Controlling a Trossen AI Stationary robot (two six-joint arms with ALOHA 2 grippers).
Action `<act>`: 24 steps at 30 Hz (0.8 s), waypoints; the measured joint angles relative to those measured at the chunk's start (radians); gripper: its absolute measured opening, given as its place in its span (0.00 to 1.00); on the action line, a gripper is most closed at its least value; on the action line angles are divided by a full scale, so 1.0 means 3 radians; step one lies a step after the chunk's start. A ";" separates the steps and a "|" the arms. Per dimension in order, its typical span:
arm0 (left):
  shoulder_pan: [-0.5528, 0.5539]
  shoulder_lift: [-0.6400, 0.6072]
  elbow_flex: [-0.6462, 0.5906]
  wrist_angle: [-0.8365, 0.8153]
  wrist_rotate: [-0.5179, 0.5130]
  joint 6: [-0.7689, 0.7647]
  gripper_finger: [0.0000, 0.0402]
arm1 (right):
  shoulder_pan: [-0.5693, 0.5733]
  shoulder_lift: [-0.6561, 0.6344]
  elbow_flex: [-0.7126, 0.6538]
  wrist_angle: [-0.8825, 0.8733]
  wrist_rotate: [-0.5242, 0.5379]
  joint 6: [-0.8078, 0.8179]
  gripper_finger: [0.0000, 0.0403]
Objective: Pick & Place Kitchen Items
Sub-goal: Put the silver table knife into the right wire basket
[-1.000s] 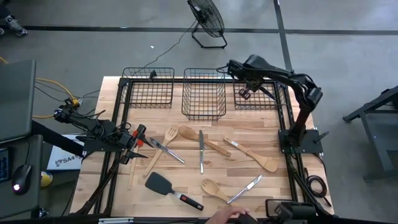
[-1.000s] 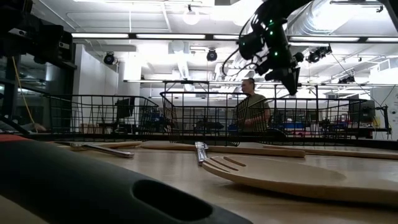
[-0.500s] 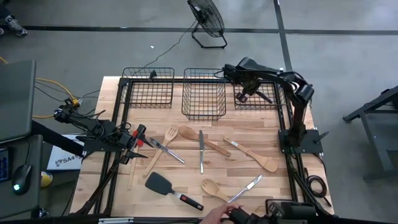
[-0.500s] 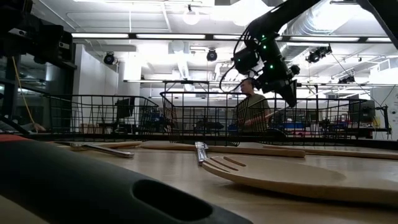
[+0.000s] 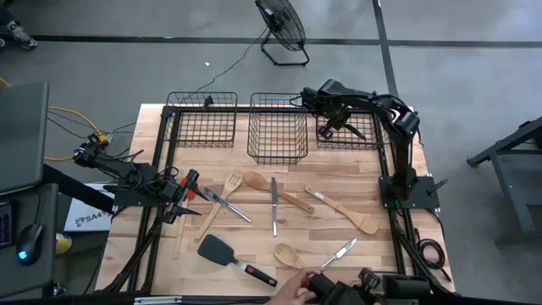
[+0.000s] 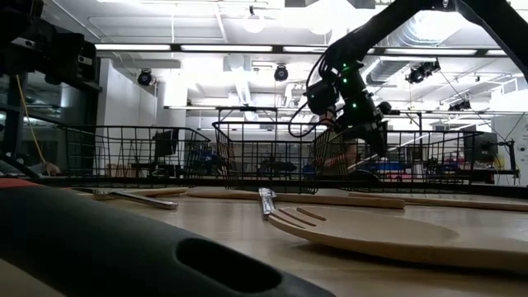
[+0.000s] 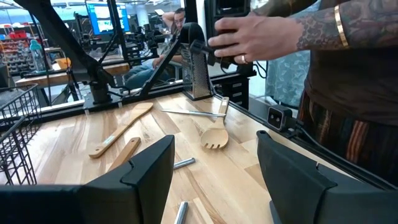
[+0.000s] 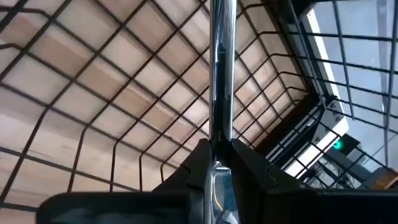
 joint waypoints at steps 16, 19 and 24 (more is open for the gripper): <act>0.0000 0.0000 -0.0001 0.0000 0.0000 0.0000 0.57 | -0.0078 0.0000 0.0000 0.0292 -0.0374 -0.0805 0.10; 0.0001 0.0001 -0.0001 0.0000 0.0000 0.0000 0.57 | -0.0105 0.0000 0.0000 0.0310 -0.0431 -0.0857 0.11; 0.0000 0.0001 0.0000 0.0000 0.0000 0.0000 0.57 | -0.0112 0.0000 0.0000 0.0310 -0.0544 -0.0804 0.13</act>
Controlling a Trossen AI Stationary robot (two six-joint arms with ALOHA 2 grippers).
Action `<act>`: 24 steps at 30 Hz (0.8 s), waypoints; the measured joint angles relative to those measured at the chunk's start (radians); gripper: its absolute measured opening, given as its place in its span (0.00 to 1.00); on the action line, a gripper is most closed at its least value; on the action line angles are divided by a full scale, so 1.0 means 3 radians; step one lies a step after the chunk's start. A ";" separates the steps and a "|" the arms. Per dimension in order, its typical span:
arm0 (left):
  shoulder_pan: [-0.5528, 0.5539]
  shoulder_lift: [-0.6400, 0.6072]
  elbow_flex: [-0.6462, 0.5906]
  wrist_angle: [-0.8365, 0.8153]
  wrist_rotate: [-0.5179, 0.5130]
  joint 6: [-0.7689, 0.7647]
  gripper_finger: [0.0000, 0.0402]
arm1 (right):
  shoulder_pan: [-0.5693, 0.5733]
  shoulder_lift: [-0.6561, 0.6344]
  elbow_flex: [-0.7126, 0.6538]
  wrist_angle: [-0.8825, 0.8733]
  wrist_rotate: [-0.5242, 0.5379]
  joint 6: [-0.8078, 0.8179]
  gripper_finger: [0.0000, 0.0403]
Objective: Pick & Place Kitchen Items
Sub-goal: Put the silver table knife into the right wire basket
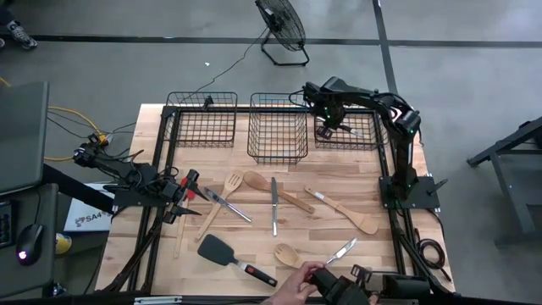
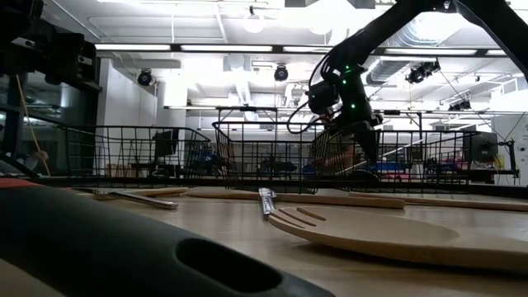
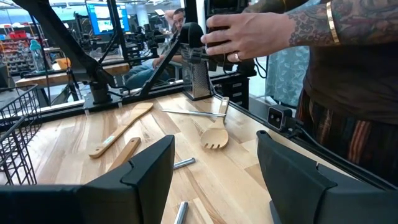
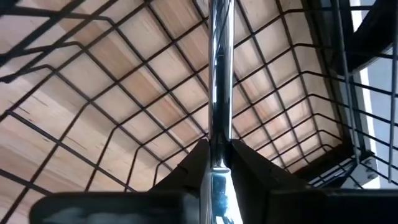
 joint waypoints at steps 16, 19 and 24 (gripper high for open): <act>0.0001 -0.0001 0.0000 0.0000 0.0000 0.0001 0.57 | 0.0003 -0.0023 -0.0001 -0.0073 -0.0081 0.0544 0.25; 0.0001 0.0000 0.0000 0.0000 0.0000 0.0000 0.57 | 0.0003 -0.0136 -0.0001 -0.0073 -0.0129 0.0796 0.25; 0.0000 -0.0001 0.0000 0.0000 0.0000 0.0000 0.57 | 0.0003 -0.0398 -0.0001 -0.0067 -0.0319 0.0976 0.25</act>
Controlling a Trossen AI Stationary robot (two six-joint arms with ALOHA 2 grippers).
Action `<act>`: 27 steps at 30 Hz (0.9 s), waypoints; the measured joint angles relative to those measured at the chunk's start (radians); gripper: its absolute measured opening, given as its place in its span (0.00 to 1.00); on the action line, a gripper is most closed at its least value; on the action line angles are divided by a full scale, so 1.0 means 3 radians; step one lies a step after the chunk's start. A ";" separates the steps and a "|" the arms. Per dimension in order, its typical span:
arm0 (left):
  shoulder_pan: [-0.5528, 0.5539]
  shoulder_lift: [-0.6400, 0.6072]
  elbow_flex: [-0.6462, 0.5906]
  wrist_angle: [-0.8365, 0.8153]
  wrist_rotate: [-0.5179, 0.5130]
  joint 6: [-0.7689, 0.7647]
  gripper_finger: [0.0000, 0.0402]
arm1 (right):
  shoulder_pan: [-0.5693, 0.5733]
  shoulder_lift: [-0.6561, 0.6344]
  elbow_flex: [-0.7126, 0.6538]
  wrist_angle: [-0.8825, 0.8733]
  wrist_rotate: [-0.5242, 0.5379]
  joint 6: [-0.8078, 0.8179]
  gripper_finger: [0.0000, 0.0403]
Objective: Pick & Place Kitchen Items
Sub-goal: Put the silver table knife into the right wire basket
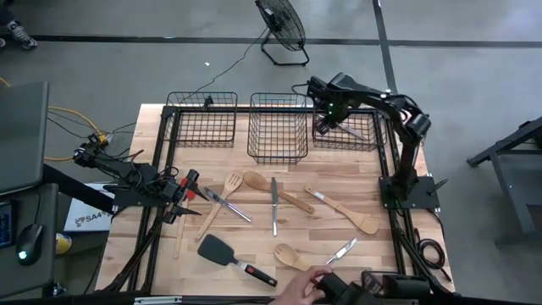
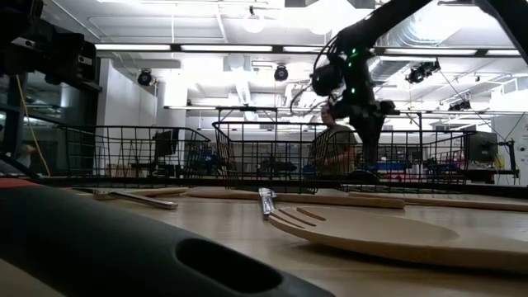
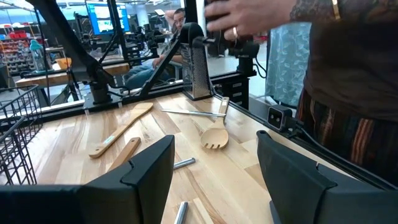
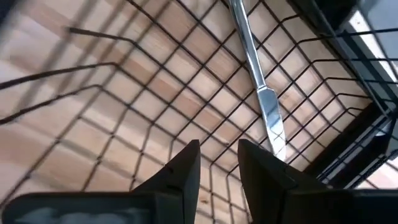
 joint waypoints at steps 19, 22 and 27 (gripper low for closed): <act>0.0001 0.0000 0.0000 0.0000 0.0000 0.0001 0.57 | 0.0571 -0.1000 0.0001 0.0019 -0.0303 -0.0566 0.25; 0.0001 0.0000 -0.0001 0.0000 0.0000 0.0000 0.57 | 0.0697 -0.1008 0.0001 0.0003 -0.0443 -0.0808 0.25; 0.0001 0.0001 0.0000 0.0000 0.0000 0.0001 0.57 | 0.0871 -0.1008 0.0001 0.0005 -0.0912 -0.0967 0.25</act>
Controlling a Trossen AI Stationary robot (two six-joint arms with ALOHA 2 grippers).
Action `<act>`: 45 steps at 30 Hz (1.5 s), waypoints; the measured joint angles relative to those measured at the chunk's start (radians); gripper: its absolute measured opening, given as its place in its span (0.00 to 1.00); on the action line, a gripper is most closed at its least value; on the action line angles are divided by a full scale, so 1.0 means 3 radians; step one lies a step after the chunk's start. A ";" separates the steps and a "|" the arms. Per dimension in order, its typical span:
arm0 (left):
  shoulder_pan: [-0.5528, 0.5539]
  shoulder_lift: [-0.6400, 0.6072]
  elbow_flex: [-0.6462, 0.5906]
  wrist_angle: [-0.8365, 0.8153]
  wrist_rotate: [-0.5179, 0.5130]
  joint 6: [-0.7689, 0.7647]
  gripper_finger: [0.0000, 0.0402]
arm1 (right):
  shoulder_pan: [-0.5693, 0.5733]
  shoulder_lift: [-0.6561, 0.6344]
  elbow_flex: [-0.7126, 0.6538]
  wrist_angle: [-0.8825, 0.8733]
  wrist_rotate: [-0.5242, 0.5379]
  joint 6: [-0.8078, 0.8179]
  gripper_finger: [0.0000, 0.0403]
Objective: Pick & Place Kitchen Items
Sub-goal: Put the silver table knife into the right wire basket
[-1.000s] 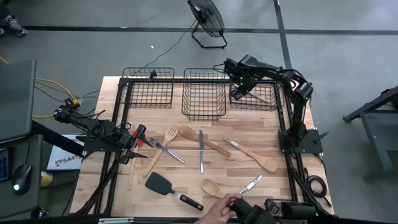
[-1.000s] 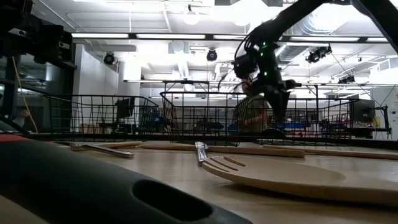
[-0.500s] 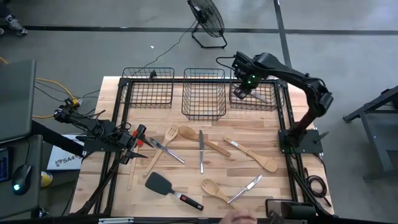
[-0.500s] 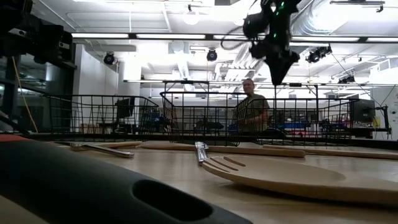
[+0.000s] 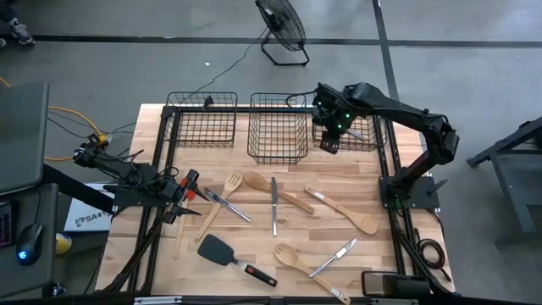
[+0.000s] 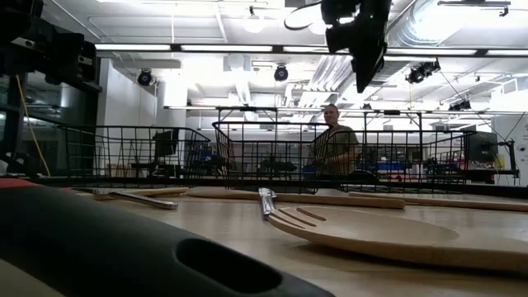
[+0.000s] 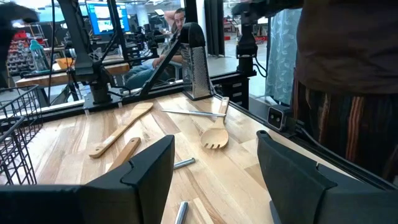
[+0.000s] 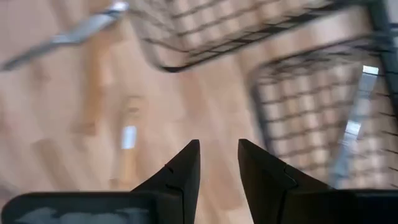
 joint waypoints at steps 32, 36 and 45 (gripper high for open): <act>0.0000 0.0000 0.0000 0.0000 0.0000 0.0000 0.57 | 0.2204 -0.0921 -0.1465 0.0670 -0.0253 0.0122 0.25; 0.0000 0.0001 0.0000 0.0000 0.0000 0.0000 0.57 | 0.2559 -0.0901 -0.1585 0.0893 -0.0289 0.0270 0.25; 0.0000 0.0000 -0.0001 0.0000 0.0000 -0.0001 0.57 | 0.3181 -0.0569 -0.1665 0.1591 -0.0217 0.0522 0.42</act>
